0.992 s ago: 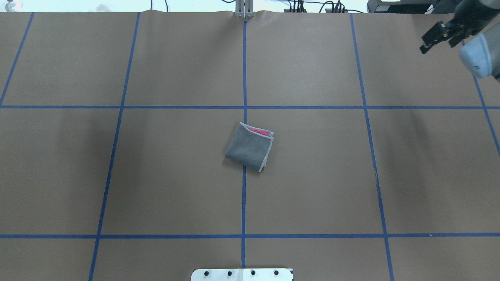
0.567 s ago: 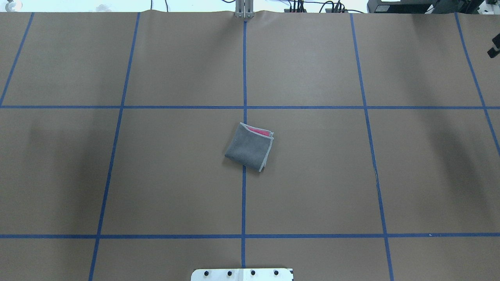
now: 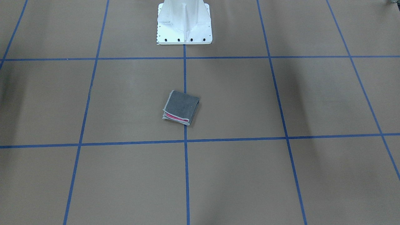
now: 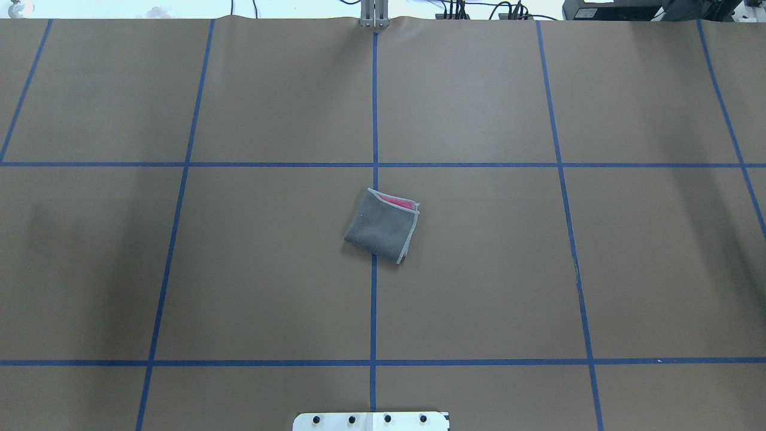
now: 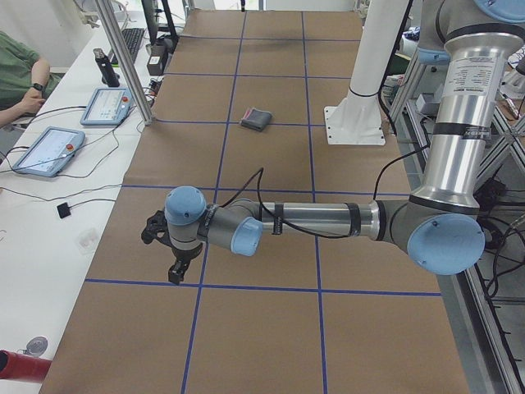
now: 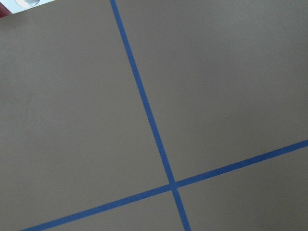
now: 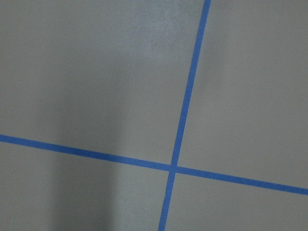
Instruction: Fold towel twice with both arms
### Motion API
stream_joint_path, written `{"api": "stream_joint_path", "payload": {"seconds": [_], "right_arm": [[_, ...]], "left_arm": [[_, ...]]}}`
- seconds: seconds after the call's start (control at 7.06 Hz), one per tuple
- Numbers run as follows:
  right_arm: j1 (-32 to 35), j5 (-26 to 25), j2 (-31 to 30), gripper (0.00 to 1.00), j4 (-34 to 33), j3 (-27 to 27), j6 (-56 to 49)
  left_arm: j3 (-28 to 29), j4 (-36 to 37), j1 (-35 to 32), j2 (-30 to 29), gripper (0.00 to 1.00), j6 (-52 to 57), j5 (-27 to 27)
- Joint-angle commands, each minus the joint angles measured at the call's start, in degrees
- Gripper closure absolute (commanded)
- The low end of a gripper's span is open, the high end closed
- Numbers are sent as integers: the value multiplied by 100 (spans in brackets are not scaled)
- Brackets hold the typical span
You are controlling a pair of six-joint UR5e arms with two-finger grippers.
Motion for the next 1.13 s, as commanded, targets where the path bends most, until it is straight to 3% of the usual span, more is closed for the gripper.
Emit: {"api": "stream_joint_path", "payload": {"seconds": [0.0,0.28,0.57,0.71,0.99], "right_arm": [[114,372,-563,0,-15,228,10],[140,311,-766,0,-24,491,28],[184,258,-794,0,-85,590,28],[280,258,-785,0,-94,590,28],[490,293,-785,0,-94,598,28]], "left_arm": [[63,-6,25,173,0,-7,297],[-619,134,17,742,0,-51,280],[-1822,1752,-1,868,0,-34,79],[-2176,1883,8,1060,0,-34,86],[-2127,1893,16,1079,0,-42,-150]]}}
